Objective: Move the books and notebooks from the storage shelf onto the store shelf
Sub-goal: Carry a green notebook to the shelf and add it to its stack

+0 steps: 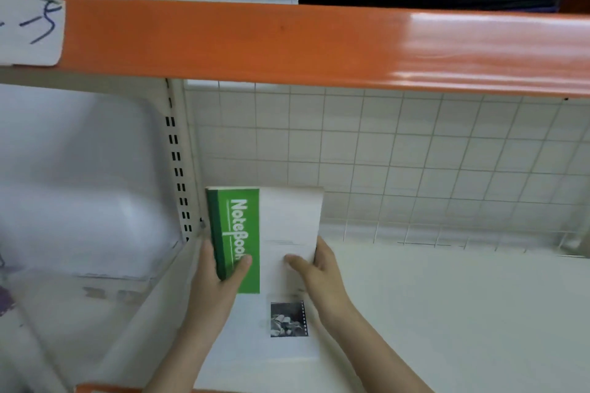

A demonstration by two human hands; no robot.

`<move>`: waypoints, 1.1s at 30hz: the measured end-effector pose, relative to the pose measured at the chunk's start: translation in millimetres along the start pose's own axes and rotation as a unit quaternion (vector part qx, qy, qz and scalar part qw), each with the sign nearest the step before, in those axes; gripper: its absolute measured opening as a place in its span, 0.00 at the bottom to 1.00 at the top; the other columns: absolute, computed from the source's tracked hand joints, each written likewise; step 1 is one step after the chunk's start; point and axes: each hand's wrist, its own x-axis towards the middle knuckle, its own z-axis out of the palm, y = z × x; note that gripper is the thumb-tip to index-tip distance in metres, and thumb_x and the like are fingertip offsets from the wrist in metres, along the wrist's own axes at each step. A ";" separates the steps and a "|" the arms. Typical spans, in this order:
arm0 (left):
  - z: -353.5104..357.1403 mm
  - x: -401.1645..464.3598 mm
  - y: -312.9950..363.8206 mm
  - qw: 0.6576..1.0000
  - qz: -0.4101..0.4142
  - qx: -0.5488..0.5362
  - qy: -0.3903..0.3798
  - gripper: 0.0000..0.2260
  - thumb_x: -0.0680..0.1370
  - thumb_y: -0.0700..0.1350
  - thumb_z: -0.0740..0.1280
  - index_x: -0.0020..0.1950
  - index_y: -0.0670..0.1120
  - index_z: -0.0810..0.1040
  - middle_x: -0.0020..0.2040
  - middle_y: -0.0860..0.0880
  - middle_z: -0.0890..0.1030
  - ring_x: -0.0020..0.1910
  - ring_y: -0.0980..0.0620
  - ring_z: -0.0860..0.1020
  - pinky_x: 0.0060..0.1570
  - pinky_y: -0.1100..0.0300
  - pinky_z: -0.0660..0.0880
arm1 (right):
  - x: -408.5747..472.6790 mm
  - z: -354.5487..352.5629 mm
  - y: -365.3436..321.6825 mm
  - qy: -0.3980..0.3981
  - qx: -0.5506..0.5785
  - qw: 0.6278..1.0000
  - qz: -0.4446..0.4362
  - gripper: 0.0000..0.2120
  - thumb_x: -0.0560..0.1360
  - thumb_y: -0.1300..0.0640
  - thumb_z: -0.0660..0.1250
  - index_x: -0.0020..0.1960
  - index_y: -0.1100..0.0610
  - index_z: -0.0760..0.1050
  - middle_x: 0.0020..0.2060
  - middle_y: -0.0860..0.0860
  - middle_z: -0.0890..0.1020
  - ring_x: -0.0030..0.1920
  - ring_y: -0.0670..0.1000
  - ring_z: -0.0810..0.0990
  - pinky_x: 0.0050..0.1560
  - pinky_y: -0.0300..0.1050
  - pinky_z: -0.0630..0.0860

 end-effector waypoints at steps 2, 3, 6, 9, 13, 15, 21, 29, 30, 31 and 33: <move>3.7 -1.6 -11.5 0.999 -0.043 0.015 -0.011 0.20 0.74 0.55 0.67 0.63 0.55 0.67 0.57 0.56 0.78 0.57 0.54 0.76 0.56 0.54 0.71 | -5.9 8.8 15.4 0.004 -0.027 0.999 0.029 0.23 0.65 0.64 0.61 0.59 0.54 0.74 0.52 0.47 0.83 0.54 0.45 0.81 0.52 0.38 0.76; 4.9 -1.5 -15.8 0.998 -0.057 0.029 -0.020 0.17 0.78 0.49 0.65 0.65 0.52 0.65 0.58 0.54 0.76 0.58 0.51 0.75 0.55 0.55 0.69 | -8.0 10.0 22.0 0.012 -0.038 0.998 0.042 0.22 0.64 0.64 0.60 0.58 0.53 0.73 0.51 0.46 0.83 0.54 0.44 0.81 0.52 0.38 0.76; 3.9 2.3 -25.2 0.995 -0.055 0.080 -0.033 0.10 0.81 0.40 0.59 0.59 0.53 0.63 0.55 0.51 0.74 0.56 0.47 0.74 0.50 0.56 0.67 | -8.6 8.8 28.0 0.020 -0.070 0.994 0.080 0.17 0.68 0.65 0.60 0.55 0.55 0.69 0.49 0.48 0.82 0.50 0.47 0.80 0.51 0.43 0.77; 2.0 2.4 -21.6 0.992 -0.066 0.100 -0.032 0.10 0.80 0.39 0.60 0.57 0.52 0.64 0.53 0.50 0.76 0.53 0.46 0.75 0.48 0.55 0.69 | -9.0 6.5 19.8 0.010 -0.105 0.991 0.084 0.15 0.67 0.63 0.59 0.54 0.60 0.67 0.47 0.53 0.80 0.45 0.48 0.77 0.49 0.45 0.76; 9.2 -5.4 -13.0 0.990 -0.084 0.093 -0.059 0.14 0.78 0.36 0.62 0.59 0.51 0.66 0.49 0.50 0.78 0.44 0.52 0.77 0.39 0.57 0.73 | -9.9 -10.7 2.0 -0.003 -0.184 0.978 0.103 0.11 0.67 0.56 0.60 0.48 0.58 0.67 0.43 0.48 0.77 0.41 0.45 0.74 0.40 0.36 0.73; 19.4 -10.9 -8.4 0.989 -0.117 0.052 -0.069 0.13 0.78 0.34 0.60 0.59 0.48 0.67 0.48 0.49 0.77 0.41 0.50 0.77 0.30 0.59 0.71 | -12.1 -23.1 -2.5 -0.010 -0.191 0.970 0.152 0.10 0.71 0.55 0.61 0.50 0.59 0.67 0.44 0.49 0.76 0.41 0.48 0.75 0.32 0.34 0.73; 67.4 -28.4 8.3 0.987 -0.135 0.008 -0.090 0.09 0.79 0.35 0.57 0.54 0.47 0.69 0.44 0.42 0.79 0.30 0.46 0.79 0.21 0.59 0.72 | -34.3 -66.0 -6.9 0.033 -0.163 0.969 0.184 0.08 0.79 0.59 0.58 0.57 0.59 0.68 0.49 0.61 0.78 0.25 0.52 0.80 0.23 0.44 0.76; 169.8 -64.5 55.2 0.981 -0.103 -0.036 -0.159 0.19 0.79 0.34 0.59 0.63 0.54 0.65 0.49 0.43 0.80 0.24 0.46 0.78 0.18 0.64 0.67 | -70.2 -173.8 -47.2 0.145 -0.169 0.964 0.145 0.14 0.79 0.61 0.60 0.64 0.57 0.66 0.51 0.57 0.78 0.25 0.47 0.79 0.21 0.39 0.72; 185.7 -72.6 62.8 0.979 -0.103 -0.041 -0.170 0.19 0.79 0.34 0.59 0.63 0.54 0.65 0.49 0.43 0.80 0.26 0.46 0.79 0.19 0.63 0.67 | -76.1 -191.5 -53.4 0.157 -0.172 0.962 0.140 0.14 0.79 0.61 0.60 0.64 0.56 0.66 0.51 0.57 0.78 0.27 0.49 0.79 0.22 0.40 0.73; 202.0 -80.0 69.2 0.977 -0.104 -0.048 -0.181 0.19 0.79 0.35 0.59 0.64 0.54 0.65 0.50 0.44 0.80 0.29 0.46 0.79 0.19 0.63 0.68 | -82.4 -209.1 -59.5 0.168 -0.177 0.961 0.133 0.13 0.79 0.61 0.60 0.64 0.56 0.67 0.51 0.56 0.78 0.30 0.51 0.80 0.23 0.41 0.75; 234.9 -96.2 82.7 0.971 -0.103 -0.064 -0.207 0.20 0.79 0.35 0.60 0.67 0.53 0.66 0.52 0.47 0.79 0.36 0.47 0.80 0.22 0.62 0.70 | -95.9 -244.9 -70.7 0.192 -0.201 0.953 0.121 0.14 0.79 0.60 0.60 0.64 0.57 0.67 0.52 0.55 0.78 0.39 0.58 0.82 0.31 0.48 0.80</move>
